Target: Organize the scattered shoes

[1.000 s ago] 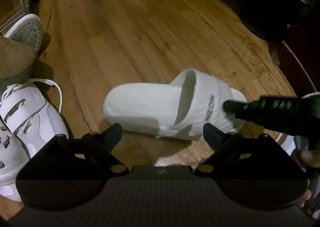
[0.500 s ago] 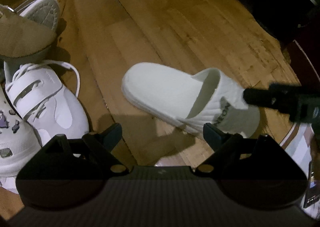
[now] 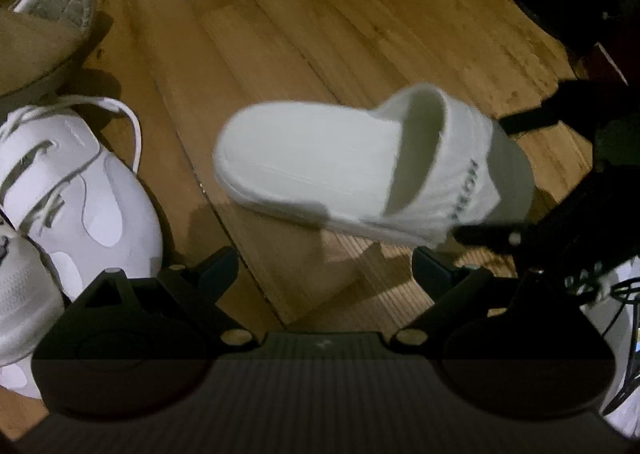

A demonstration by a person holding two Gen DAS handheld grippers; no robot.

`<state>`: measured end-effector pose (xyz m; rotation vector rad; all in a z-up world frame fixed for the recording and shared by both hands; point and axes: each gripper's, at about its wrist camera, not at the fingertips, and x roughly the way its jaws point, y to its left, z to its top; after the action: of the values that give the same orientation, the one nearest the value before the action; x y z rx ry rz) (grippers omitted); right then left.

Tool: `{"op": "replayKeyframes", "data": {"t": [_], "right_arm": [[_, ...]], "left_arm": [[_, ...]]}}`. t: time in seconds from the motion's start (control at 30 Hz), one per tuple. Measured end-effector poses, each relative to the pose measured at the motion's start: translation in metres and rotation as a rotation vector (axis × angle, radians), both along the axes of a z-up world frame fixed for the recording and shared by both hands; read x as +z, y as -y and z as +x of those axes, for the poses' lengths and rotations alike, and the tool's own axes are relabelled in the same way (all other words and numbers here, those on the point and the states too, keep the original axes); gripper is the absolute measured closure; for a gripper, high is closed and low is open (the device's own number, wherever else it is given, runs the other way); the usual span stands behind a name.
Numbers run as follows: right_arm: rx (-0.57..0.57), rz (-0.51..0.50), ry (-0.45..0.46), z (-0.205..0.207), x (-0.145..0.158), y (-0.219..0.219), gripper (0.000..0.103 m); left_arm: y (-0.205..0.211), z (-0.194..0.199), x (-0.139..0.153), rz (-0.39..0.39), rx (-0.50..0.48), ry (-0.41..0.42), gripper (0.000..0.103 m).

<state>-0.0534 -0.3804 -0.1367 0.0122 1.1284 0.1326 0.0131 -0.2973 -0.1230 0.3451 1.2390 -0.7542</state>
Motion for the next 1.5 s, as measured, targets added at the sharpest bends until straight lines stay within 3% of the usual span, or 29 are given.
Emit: {"op": "replayKeyframes", "data": {"t": [0.2,0.23,0.37,0.4,0.43,0.47,0.53,0.63,0.73,0.83,1.0,1.1,1.27,1.4,1.5], "right_arm": [[0.011,0.001,0.063,0.001,-0.001,0.007,0.002],[-0.044,0.021,0.069,-0.006,0.000,0.014,0.004],[-0.467,0.060,0.124,-0.036,0.001,0.041,0.004],[-0.550,0.097,0.131,-0.043,-0.001,0.045,0.013],[-0.597,0.150,0.127,-0.049,-0.002,0.045,0.033],[-0.631,0.177,0.114,-0.052,-0.004,0.044,0.042],[-0.664,0.178,0.088,-0.056,-0.008,0.035,0.037],[-0.620,0.139,0.130,-0.056,0.001,0.019,0.038],[-0.557,0.191,0.196,-0.056,0.026,0.003,0.032],[-0.501,0.266,0.235,-0.049,0.044,-0.015,0.024],[-0.376,0.344,0.223,-0.017,0.063,-0.054,0.022],[-0.289,0.370,0.219,0.001,0.073,-0.078,0.021],[-0.201,0.357,0.194,0.009,0.076,-0.114,0.021],[-0.189,0.372,0.176,0.002,0.080,-0.130,0.021],[-0.170,0.377,0.168,0.003,0.084,-0.142,0.021]], "left_arm": [[-0.011,0.004,0.000,-0.002,0.035,-0.011,0.008],[-0.013,0.004,0.000,-0.003,0.040,-0.012,0.008],[-0.022,0.004,0.003,-0.014,0.068,-0.011,0.008],[-0.024,0.004,0.003,-0.016,0.074,-0.011,0.008],[-0.025,0.004,0.004,-0.017,0.078,-0.014,0.008],[-0.028,0.004,0.004,-0.019,0.083,-0.017,0.008],[-0.031,0.004,0.006,-0.021,0.087,-0.018,0.008],[-0.039,0.005,0.012,-0.022,0.097,-0.012,0.008],[-0.058,0.011,0.026,-0.033,0.133,0.009,0.008],[-0.096,0.023,0.046,-0.038,0.194,0.056,0.008],[-0.180,0.035,0.075,-0.050,0.265,0.088,0.005],[-0.238,0.033,0.082,0.012,0.328,0.149,0.004],[-0.312,0.049,0.068,0.087,0.326,0.244,0.004],[-0.318,0.072,0.041,0.090,0.185,0.252,0.004],[-0.321,0.086,0.024,0.083,0.218,0.205,0.004]]}}
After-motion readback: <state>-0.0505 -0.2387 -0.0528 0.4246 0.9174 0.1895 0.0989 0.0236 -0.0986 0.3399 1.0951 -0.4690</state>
